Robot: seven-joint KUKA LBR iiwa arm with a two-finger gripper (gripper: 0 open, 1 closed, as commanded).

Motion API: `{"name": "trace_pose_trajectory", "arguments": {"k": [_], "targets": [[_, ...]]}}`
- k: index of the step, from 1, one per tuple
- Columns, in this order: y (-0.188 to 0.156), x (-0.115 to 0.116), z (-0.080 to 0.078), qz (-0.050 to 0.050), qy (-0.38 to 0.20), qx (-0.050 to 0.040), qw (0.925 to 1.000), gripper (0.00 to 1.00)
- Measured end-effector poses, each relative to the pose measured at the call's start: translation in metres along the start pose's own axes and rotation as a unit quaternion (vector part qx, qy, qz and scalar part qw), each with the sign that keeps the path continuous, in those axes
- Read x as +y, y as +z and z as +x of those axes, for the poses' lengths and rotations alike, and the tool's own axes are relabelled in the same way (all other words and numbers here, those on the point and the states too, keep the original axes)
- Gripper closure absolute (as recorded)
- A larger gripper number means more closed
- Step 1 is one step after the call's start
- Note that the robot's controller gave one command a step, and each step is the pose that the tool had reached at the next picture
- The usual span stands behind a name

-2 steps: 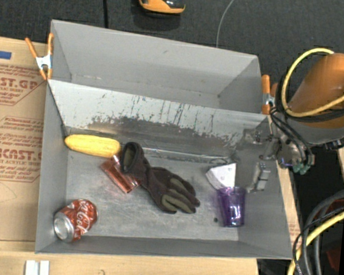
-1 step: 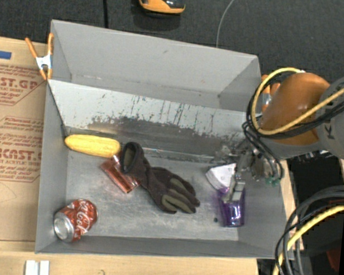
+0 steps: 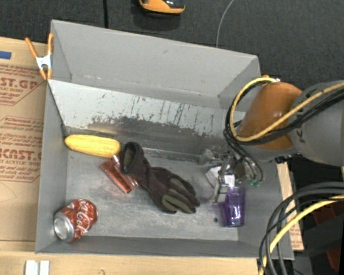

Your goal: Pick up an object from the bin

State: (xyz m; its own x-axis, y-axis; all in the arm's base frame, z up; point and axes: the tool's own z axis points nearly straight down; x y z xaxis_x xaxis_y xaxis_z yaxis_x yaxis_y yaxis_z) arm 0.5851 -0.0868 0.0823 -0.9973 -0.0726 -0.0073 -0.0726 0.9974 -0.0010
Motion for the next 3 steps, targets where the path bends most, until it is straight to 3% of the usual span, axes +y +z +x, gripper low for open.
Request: {"name": "trace_pose_trajectory", "arguments": {"k": [1,2,3], "targets": [[0.013,0.021,0.022,-0.001,0.023,0.0029,0.9997,0.00],[0.012,0.049,0.008,-0.001,0.044,0.0029,0.9990,0.00],[0.012,0.075,0.000,0.000,-0.006,0.0020,1.0000,0.00]]}}
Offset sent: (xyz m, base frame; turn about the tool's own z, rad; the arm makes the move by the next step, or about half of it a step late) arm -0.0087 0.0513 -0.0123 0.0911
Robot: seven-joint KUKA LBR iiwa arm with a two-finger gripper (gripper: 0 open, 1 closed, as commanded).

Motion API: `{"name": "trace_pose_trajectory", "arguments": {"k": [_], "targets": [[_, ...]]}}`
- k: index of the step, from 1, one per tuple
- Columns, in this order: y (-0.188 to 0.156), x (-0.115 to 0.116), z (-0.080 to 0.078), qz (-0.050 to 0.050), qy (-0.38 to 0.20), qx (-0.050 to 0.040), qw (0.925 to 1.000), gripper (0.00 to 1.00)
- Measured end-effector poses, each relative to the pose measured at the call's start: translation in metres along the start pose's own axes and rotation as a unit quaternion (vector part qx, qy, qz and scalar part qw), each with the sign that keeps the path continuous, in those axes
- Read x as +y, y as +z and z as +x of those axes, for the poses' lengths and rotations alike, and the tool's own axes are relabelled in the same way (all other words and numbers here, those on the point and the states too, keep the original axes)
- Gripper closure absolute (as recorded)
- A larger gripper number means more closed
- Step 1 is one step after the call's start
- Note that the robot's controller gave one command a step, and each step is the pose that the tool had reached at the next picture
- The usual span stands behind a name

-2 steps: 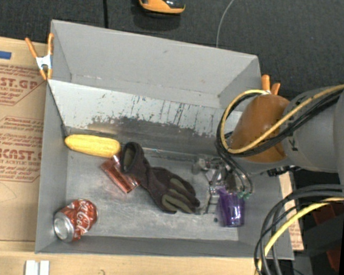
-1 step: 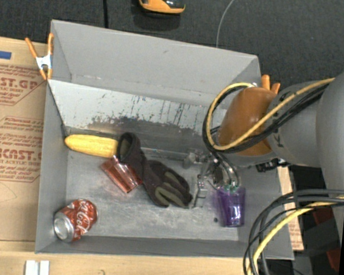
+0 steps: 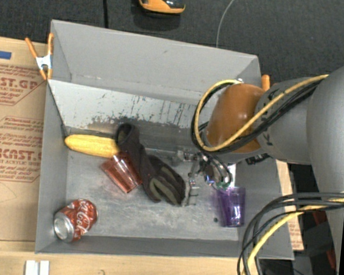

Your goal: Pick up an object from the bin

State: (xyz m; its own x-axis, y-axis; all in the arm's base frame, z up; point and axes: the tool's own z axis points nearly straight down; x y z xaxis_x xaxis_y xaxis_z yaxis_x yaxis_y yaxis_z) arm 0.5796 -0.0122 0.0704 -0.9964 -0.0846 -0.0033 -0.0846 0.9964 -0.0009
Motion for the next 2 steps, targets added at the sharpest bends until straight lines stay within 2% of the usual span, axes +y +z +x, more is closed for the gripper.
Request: {"name": "trace_pose_trajectory", "arguments": {"k": [1,2], "targets": [[0.000,0.051,0.007,0.000,-0.007,0.0007,1.0000,0.00],[0.000,0.066,0.044,0.000,0.086,0.0012,0.9963,1.00]]}}
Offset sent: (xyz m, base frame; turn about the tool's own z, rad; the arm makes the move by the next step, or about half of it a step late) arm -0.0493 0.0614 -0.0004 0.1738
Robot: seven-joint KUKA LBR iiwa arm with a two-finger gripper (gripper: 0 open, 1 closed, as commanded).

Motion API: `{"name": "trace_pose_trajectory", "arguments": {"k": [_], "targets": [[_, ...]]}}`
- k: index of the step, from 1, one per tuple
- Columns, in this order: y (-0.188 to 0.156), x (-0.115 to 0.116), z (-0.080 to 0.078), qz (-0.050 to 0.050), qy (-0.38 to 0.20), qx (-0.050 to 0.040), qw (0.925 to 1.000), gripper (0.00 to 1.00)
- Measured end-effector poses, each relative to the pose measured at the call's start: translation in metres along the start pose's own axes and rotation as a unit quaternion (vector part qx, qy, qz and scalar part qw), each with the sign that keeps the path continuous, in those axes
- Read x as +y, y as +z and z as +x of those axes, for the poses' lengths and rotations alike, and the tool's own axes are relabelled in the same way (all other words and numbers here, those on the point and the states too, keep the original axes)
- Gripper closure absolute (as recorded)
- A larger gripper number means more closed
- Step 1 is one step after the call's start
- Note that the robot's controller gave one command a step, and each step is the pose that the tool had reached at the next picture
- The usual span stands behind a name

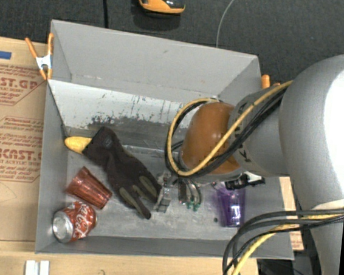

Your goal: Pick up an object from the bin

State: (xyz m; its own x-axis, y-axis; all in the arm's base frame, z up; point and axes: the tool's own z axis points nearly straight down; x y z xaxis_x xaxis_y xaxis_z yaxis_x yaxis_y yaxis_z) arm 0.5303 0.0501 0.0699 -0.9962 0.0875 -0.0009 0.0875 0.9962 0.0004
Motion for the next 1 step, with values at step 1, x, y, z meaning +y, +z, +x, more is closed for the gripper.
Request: {"name": "trace_pose_trajectory", "arguments": {"k": [1], "targets": [[0.0000,-0.0001,0.0000,0.000,0.000,0.0000,1.0000,1.00]]}}
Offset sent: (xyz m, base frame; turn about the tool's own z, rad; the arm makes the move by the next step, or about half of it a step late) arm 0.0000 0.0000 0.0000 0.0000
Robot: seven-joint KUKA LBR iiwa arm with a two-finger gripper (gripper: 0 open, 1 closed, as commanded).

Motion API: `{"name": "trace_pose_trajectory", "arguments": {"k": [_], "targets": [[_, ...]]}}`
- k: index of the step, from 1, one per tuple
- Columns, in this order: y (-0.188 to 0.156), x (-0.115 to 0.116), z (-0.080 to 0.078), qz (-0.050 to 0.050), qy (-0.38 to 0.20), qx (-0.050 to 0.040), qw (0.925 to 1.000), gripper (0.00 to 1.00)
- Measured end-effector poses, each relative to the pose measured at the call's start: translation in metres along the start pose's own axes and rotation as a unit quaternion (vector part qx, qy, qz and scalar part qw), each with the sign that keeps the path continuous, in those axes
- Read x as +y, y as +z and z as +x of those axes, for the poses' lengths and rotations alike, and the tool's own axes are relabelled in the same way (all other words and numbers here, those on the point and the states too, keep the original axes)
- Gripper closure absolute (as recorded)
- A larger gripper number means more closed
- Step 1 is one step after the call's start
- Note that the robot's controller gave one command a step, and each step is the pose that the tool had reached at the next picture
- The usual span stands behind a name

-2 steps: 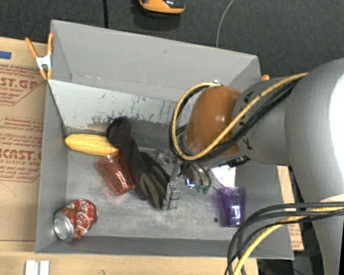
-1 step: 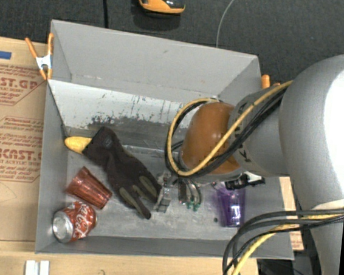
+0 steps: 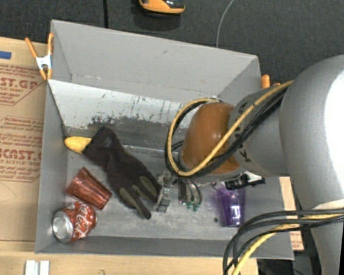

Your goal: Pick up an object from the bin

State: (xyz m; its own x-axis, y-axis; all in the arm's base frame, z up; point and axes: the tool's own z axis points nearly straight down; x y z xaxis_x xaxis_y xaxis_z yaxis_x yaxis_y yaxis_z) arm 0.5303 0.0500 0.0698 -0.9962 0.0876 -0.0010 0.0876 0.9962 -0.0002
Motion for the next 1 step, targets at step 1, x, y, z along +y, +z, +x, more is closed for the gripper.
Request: {"name": "trace_pose_trajectory", "arguments": {"k": [1], "targets": [[0.0000,0.0000,0.0000,0.000,0.000,0.0000,1.0000,1.00]]}}
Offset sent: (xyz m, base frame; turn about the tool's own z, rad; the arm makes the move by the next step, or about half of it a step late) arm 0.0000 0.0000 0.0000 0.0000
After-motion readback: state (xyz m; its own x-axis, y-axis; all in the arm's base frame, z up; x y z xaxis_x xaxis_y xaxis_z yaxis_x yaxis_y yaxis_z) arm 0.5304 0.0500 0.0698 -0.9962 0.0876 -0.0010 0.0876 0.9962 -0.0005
